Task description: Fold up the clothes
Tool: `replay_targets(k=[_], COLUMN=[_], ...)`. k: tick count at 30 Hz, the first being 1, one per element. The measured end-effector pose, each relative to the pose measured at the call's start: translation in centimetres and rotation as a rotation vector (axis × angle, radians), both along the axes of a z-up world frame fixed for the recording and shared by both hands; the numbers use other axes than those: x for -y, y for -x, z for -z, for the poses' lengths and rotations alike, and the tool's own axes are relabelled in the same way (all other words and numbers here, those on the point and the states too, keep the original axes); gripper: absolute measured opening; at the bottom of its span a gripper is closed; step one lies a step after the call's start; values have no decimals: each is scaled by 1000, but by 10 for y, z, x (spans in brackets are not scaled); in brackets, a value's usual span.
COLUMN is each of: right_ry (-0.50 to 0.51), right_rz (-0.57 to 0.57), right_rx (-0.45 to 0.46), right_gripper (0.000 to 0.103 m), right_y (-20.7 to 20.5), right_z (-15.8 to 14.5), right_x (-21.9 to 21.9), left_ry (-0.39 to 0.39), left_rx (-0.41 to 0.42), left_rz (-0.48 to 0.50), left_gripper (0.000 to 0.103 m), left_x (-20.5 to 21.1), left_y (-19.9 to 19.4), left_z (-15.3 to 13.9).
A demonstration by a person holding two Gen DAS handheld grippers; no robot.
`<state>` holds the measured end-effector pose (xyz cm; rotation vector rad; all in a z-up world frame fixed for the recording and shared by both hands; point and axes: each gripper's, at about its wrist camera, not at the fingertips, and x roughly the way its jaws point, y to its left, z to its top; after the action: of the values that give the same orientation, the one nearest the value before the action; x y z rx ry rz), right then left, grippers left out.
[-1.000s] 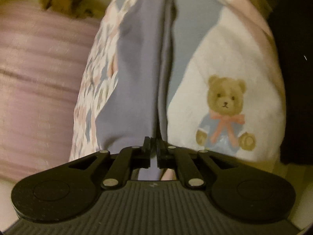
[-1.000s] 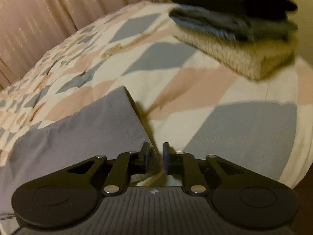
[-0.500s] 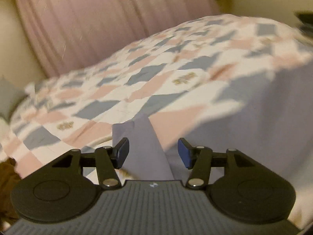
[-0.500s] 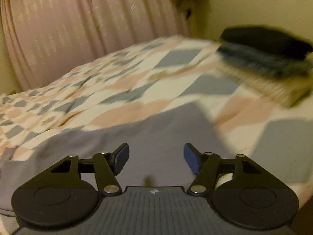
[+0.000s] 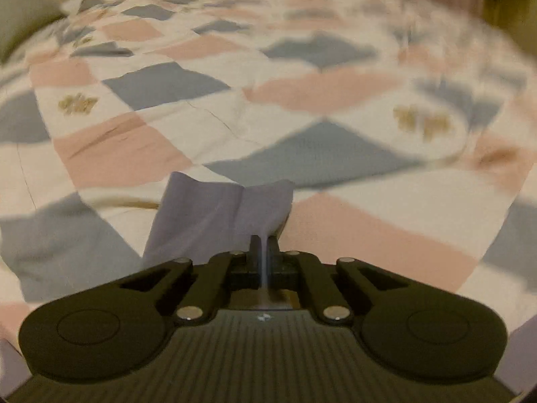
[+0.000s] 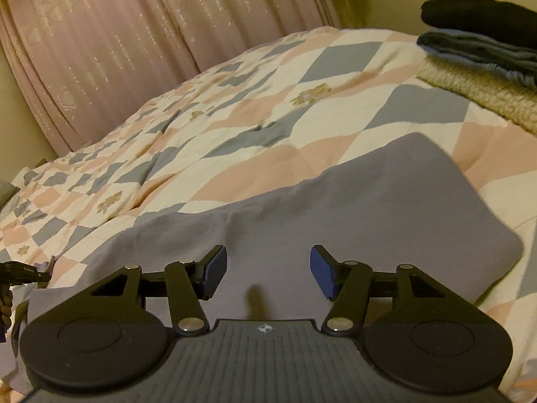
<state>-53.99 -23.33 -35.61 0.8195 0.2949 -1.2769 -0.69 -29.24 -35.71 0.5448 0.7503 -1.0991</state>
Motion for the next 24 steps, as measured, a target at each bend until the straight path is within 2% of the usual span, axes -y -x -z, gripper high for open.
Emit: replay_targets(k=[3, 5, 7, 10, 14, 16, 17, 18, 20, 22, 24], right_ry=[2, 1, -6, -25, -43, -33, -27, -19, 7, 40, 68], right_rz=[-11, -14, -15, -18, -35, -58, -80, -106, -172, -237, -320], right_rx=[8, 17, 22, 36, 65, 63, 57, 46, -7, -83, -149], right_gripper=[58, 58, 58, 59, 60, 60, 60, 60, 60, 60, 60], right_y=[-4, -5, -5, -9, -22, -31, -36, -42, -59, -79, -102], right_z=[-2, -3, -2, 1, 1, -3, -6, -9, -14, -18, -19], right_x=[-3, -7, -12, -19, -29, -36, -40, -44, -54, -64, -75], left_ry=[183, 308, 384, 394, 327, 368, 408, 432, 470, 465, 467], left_rx=[-44, -85, -80, -121, -400, -505, -542, -558, -570, -570, -575], left_rz=[-79, -161, -249, -402, -516, -548, -552, -550, -548, -557, -565], left_gripper=[2, 2, 1, 1, 3, 3, 8, 12, 34, 36, 29], left_x=[-59, -117, -171, -237, -289, -307, -315, -320, -327, -328, -328], left_y=[-24, -45, -64, -105, -145, -152, -153, -154, -155, -158, -162], left_z=[-37, -62, -75, -61, 3, 20, 23, 22, 19, 18, 19])
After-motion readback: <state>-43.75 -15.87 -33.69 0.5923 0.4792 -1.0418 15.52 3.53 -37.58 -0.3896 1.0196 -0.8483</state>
